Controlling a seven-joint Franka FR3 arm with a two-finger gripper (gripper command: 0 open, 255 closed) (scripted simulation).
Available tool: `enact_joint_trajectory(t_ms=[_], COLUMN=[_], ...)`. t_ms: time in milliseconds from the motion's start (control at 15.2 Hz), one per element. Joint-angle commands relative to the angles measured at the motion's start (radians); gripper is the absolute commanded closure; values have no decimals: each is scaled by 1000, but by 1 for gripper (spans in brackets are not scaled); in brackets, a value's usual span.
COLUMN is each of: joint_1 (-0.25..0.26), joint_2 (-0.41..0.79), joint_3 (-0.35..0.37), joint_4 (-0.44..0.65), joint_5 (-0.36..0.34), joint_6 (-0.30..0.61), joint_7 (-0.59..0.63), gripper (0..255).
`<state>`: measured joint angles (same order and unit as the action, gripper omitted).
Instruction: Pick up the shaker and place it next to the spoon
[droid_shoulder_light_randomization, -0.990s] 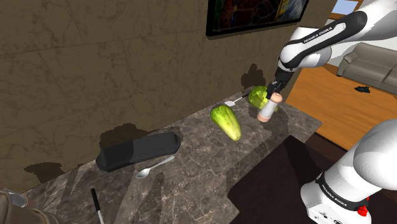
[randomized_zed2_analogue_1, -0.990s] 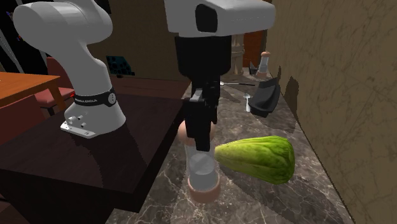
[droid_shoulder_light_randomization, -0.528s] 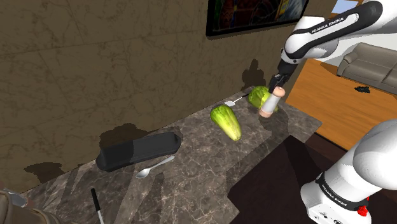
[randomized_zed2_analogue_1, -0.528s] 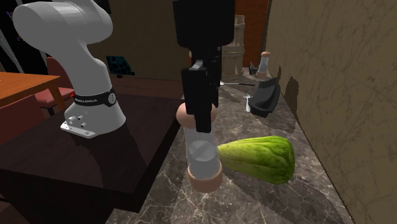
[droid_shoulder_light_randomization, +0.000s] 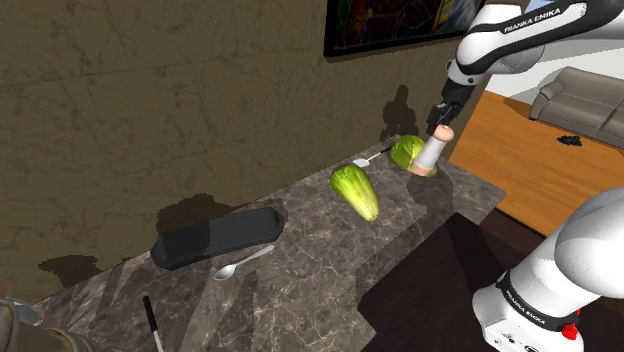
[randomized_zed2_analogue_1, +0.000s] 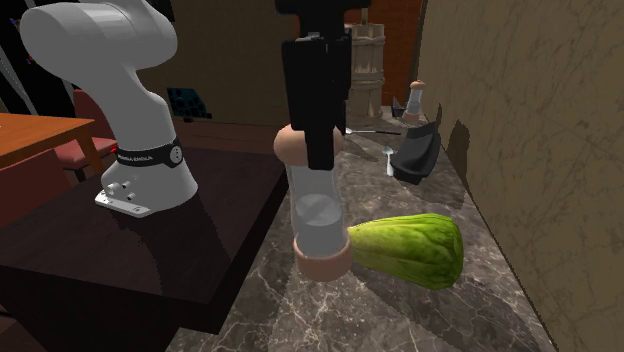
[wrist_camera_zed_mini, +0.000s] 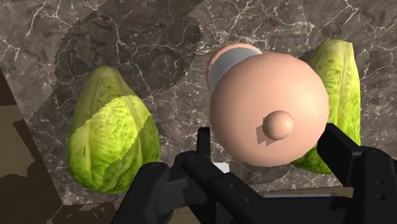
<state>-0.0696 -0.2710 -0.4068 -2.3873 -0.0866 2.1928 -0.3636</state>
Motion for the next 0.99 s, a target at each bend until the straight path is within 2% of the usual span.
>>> enact_joint_trajectory(t_ms=[0, 924], joint_1=[-1, -1], joint_2=[-14, -70], joint_3=[4, 27], joint_4=[15, 151], joint_5=[-4, -12], joint_6=[-29, -219], joint_7=[4, 19], gripper=[255, 255])
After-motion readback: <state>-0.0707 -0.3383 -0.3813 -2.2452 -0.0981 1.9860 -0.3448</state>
